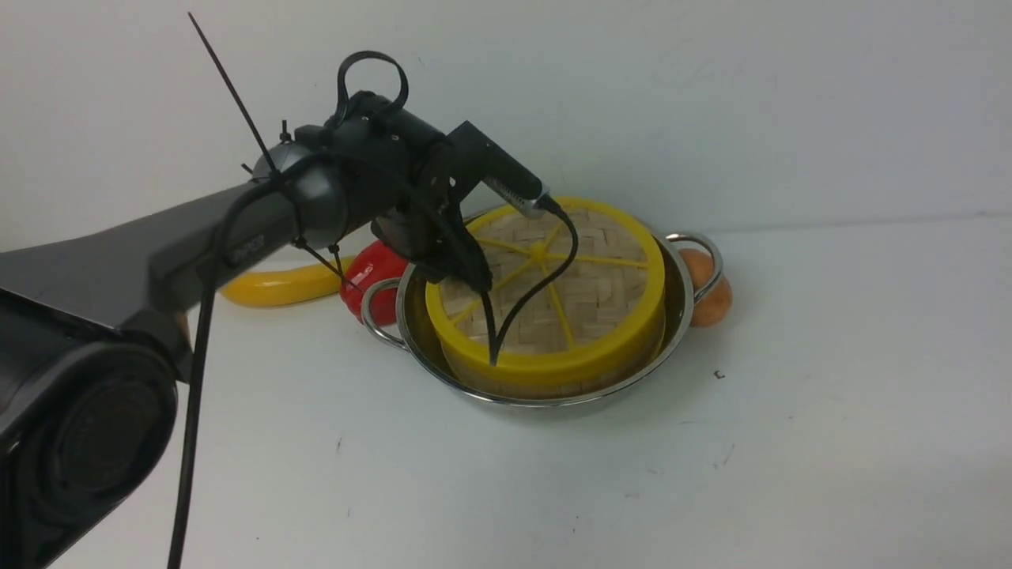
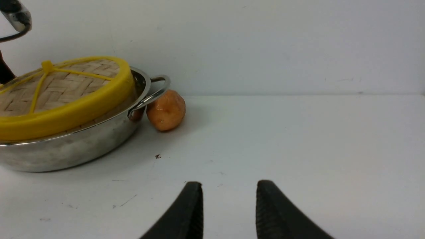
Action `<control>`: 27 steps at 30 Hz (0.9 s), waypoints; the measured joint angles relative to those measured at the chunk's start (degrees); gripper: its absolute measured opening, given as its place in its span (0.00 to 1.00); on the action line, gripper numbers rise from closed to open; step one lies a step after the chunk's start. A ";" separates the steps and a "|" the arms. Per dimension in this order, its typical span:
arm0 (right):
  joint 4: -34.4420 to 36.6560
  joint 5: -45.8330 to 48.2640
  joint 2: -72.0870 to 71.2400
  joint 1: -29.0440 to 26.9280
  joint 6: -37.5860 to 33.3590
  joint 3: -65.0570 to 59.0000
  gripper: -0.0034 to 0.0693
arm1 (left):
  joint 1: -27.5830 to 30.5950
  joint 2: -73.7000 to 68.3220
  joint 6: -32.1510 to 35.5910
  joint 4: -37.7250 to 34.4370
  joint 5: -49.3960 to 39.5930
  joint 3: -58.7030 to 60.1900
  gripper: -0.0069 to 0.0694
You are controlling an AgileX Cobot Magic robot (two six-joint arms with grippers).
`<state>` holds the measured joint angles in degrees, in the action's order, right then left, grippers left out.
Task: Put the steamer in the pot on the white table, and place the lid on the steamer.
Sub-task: 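Place the yellow bamboo steamer lid onto the steamer in the pot with the left gripper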
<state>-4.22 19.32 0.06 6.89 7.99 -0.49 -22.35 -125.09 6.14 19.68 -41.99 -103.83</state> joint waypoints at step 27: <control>0.00 0.00 0.00 0.00 0.00 0.00 0.38 | 0.00 8.62 15.45 -26.49 2.26 0.08 0.48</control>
<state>-4.22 19.32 0.06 6.89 7.99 -0.49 -22.35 -116.47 21.60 -6.82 -39.74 -103.74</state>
